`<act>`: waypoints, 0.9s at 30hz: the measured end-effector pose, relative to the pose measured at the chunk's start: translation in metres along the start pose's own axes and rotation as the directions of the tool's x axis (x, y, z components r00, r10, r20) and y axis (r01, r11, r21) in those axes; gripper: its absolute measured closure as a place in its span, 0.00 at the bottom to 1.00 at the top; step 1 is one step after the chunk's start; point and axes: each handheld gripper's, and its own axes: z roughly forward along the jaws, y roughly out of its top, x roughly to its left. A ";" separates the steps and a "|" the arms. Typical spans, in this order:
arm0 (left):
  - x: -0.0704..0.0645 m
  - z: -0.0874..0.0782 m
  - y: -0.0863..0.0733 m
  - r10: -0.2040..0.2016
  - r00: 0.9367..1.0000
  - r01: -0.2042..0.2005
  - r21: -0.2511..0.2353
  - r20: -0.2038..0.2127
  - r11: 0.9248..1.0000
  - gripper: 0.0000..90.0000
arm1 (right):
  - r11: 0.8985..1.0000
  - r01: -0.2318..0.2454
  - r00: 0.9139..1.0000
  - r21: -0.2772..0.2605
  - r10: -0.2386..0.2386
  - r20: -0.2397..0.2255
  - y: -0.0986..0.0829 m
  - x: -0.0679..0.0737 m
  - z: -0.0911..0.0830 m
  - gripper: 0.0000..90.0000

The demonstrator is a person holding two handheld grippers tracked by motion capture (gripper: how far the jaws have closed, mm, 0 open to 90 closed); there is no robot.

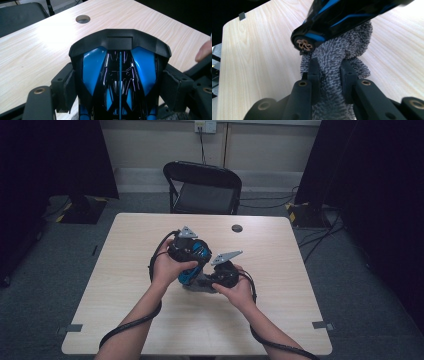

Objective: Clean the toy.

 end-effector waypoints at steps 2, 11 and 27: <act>0.000 0.000 0.001 -0.006 1.000 0.006 -0.004 -0.002 1.000 0.28 | 1.000 -0.002 1.000 -0.004 0.002 -0.009 -0.001 0.001 0.001 0.83; 0.004 -0.002 0.007 -0.022 1.000 0.022 -0.023 -0.004 1.000 0.28 | 1.000 0.005 0.999 0.007 -0.005 -0.041 -0.006 0.007 0.010 0.83; 0.021 -0.013 0.015 -0.048 0.997 0.043 -0.078 -0.058 0.996 0.28 | 0.997 0.056 0.993 0.060 -0.049 -0.108 -0.008 0.020 0.014 0.83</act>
